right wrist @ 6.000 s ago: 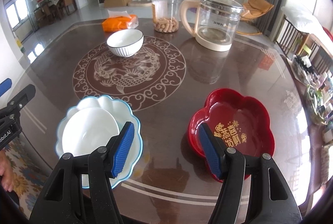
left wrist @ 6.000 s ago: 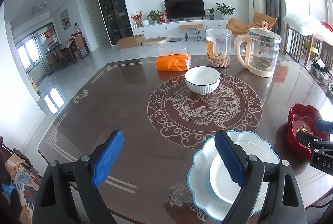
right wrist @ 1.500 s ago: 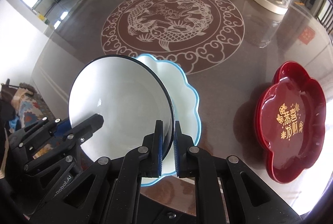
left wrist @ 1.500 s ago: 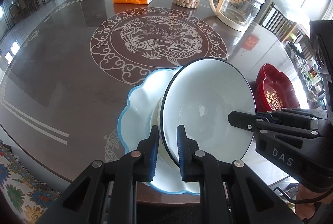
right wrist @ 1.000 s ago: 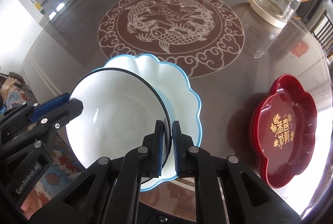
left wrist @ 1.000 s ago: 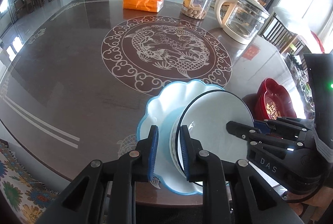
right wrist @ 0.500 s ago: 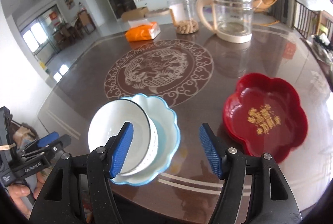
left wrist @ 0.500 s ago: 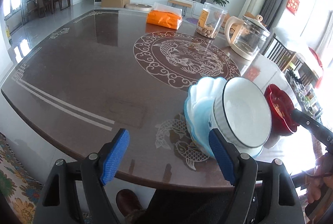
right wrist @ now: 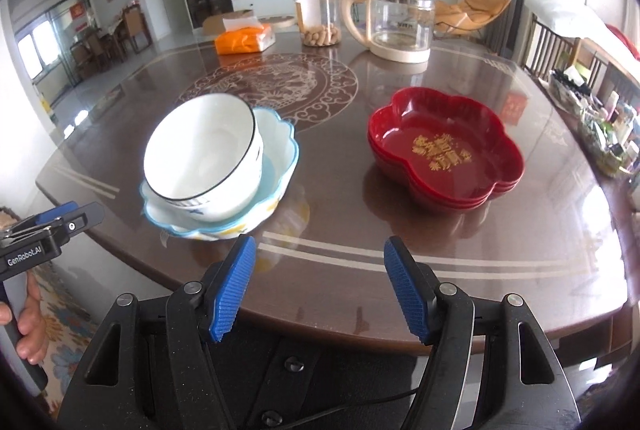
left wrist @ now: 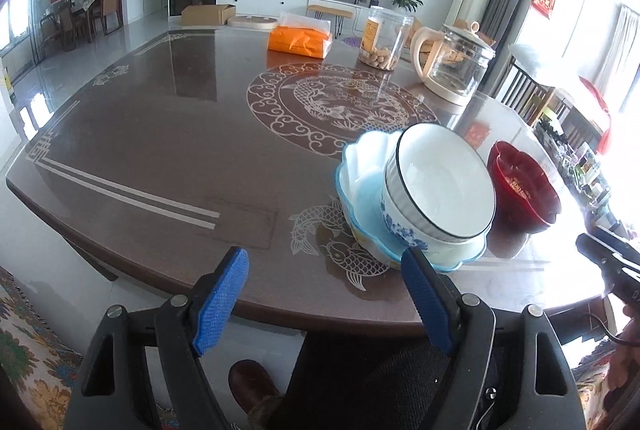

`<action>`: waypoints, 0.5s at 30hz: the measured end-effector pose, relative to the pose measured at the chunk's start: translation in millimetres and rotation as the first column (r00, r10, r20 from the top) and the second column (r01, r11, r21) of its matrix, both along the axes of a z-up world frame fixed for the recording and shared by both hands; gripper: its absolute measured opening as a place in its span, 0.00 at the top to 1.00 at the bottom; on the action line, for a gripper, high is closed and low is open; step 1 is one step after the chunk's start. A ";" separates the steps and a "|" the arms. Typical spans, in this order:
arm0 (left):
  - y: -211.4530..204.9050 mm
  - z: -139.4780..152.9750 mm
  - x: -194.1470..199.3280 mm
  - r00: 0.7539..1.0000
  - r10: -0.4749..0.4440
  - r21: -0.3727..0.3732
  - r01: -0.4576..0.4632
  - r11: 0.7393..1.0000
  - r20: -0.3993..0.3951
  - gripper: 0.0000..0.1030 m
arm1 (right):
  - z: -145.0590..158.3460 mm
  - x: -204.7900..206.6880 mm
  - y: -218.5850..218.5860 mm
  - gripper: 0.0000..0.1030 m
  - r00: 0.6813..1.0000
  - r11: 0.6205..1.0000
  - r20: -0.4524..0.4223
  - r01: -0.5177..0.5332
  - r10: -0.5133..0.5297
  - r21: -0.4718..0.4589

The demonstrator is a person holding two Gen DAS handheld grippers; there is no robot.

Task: Organize plates and bowls
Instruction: 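Lower the black-rimmed bowl into the nested bowls and open both tools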

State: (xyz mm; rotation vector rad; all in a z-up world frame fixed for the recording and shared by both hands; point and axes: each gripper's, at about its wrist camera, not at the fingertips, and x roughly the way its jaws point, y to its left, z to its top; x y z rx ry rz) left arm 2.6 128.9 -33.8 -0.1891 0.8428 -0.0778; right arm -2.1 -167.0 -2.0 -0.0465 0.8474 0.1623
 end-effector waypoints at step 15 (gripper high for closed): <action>15.5 3.1 -16.5 0.999 0.037 -0.047 -0.037 0.998 -0.005 0.22 | 43.6 -73.1 -46.0 0.24 0.982 0.991 0.186 0.058 -0.034 -0.124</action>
